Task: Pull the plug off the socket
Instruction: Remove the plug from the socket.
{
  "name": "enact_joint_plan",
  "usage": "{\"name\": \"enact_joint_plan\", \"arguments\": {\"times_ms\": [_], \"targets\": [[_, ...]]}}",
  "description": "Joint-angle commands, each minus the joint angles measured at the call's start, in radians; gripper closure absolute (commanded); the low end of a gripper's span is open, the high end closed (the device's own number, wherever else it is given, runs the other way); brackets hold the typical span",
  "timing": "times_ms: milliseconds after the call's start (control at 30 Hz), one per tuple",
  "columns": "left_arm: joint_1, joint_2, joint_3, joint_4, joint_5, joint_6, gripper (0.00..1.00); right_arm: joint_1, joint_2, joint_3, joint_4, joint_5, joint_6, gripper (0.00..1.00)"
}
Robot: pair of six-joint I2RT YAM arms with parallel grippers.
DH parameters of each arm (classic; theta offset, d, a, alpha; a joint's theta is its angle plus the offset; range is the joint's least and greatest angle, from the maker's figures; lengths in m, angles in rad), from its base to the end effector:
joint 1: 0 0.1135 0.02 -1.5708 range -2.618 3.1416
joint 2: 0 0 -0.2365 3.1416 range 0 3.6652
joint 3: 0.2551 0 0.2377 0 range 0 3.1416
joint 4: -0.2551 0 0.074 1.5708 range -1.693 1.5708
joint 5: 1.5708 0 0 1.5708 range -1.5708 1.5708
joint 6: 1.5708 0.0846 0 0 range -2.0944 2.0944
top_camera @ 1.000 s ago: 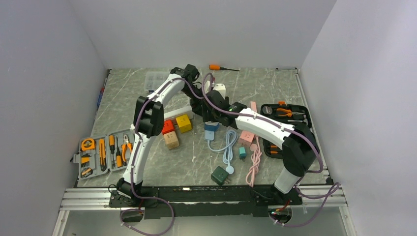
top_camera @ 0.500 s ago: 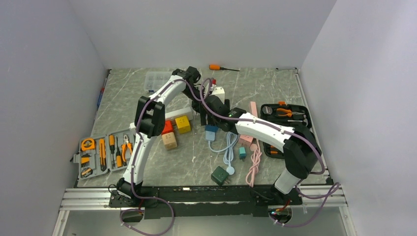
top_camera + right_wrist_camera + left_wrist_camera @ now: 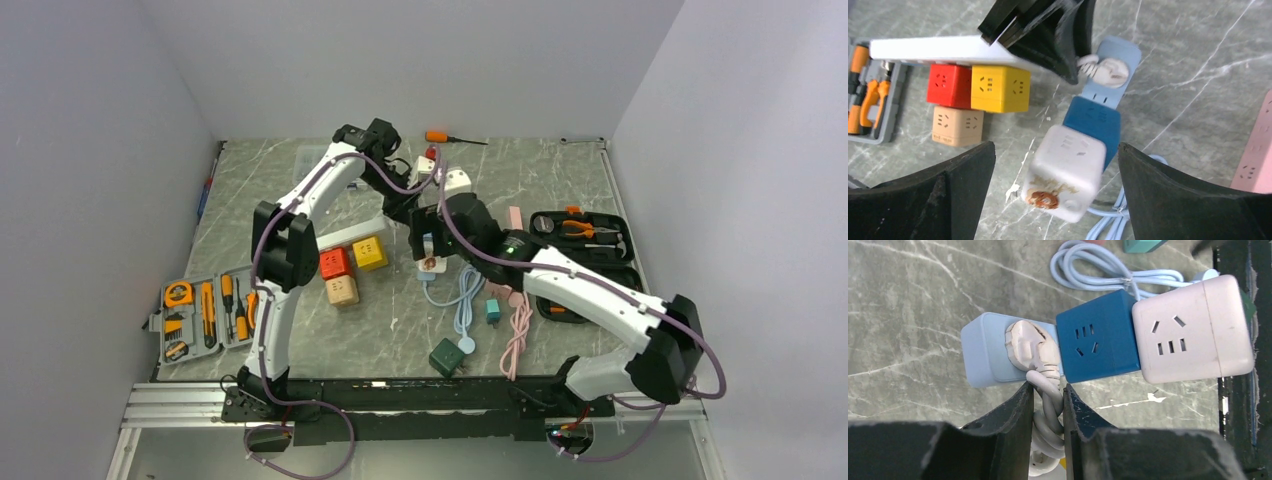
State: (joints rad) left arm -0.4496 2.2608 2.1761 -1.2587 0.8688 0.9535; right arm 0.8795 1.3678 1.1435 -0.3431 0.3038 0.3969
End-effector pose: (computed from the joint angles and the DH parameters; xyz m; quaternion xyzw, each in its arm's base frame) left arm 0.3626 -0.2467 0.2109 0.6182 0.6576 -0.3793 0.2039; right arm 0.2365 0.2461 0.2693 -0.1364 0.8590 0.1766 0.4608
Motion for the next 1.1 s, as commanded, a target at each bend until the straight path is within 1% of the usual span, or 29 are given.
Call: {"name": "enact_joint_plan", "arguments": {"times_ms": [0,133,233,300,367,533,667,833,1067], "targets": [[-0.011,-0.135,-0.024,-0.041,0.124,0.053,1.00,-0.092,-0.122,0.033,0.035,-0.050,-0.047,0.07],[-0.012,-0.184,-0.058,-0.078,0.133,0.110,1.00,-0.235,-0.186,-0.018,0.080,-0.171,-0.038,0.08],[-0.013,-0.208,-0.094,-0.122,0.143,0.160,1.00,-0.287,-0.177,-0.045,0.111,-0.246,-0.060,0.09],[-0.015,-0.220,-0.106,-0.144,0.151,0.184,1.00,-0.326,-0.161,-0.067,0.156,-0.342,-0.062,0.12],[-0.015,-0.237,-0.115,-0.157,0.166,0.189,1.00,-0.366,-0.160,-0.116,0.225,-0.432,-0.046,0.13],[-0.014,-0.311,-0.188,-0.141,0.205,0.201,1.00,-0.453,-0.188,-0.299,0.439,-0.644,0.009,0.18],[-0.013,-0.345,-0.225,-0.128,0.208,0.203,1.00,-0.484,-0.189,-0.405,0.586,-0.761,0.025,0.23],[-0.009,-0.341,-0.222,-0.158,0.224,0.222,1.00,-0.486,-0.133,-0.518,0.824,-0.851,0.063,0.33],[-0.007,-0.350,-0.269,-0.145,0.242,0.239,1.00,-0.485,-0.020,-0.572,1.105,-0.965,0.101,0.34]]}}
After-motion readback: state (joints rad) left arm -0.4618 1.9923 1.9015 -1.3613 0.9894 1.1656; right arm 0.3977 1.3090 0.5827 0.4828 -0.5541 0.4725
